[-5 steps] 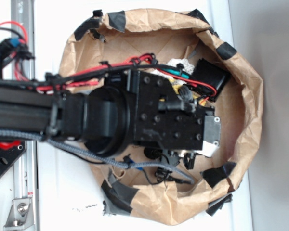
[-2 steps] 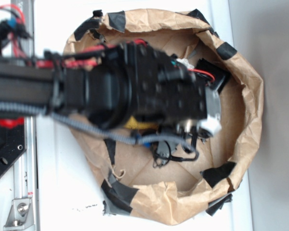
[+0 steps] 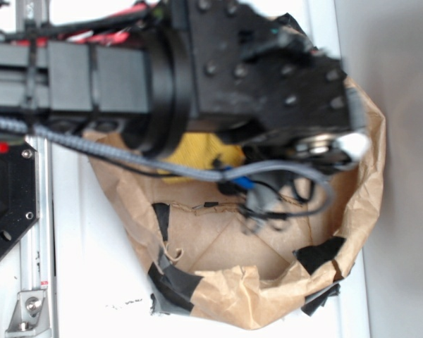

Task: Grab the yellow cloth.

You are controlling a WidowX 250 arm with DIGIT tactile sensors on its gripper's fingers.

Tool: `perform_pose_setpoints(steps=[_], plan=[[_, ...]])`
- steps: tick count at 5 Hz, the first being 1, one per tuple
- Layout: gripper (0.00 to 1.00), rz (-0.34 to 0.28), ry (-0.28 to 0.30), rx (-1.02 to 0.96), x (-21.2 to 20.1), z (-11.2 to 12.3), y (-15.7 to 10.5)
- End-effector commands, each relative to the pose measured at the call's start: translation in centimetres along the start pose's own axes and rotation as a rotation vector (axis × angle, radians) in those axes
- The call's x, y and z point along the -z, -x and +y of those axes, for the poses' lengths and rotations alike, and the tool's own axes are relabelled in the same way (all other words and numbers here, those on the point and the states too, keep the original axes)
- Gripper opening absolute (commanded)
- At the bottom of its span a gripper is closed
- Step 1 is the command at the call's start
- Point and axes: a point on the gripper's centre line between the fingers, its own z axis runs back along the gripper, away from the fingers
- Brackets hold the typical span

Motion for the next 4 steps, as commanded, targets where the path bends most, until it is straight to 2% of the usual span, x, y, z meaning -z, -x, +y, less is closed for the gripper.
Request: perform_pose_setpoints(steps=[1,2,3,4], plan=[[0.00,-0.077,-0.021,-0.184,-6.8,-2.9,-1.1],[0.00,-0.136,-0.020,-0.223,-8.3,-2.9,-0.4],[0.00,-0.148,-0.040,-0.259,-7.8,-2.5,-0.4],[0.00,-0.104,-0.030,-0.269,-6.7,-2.1,-0.5]])
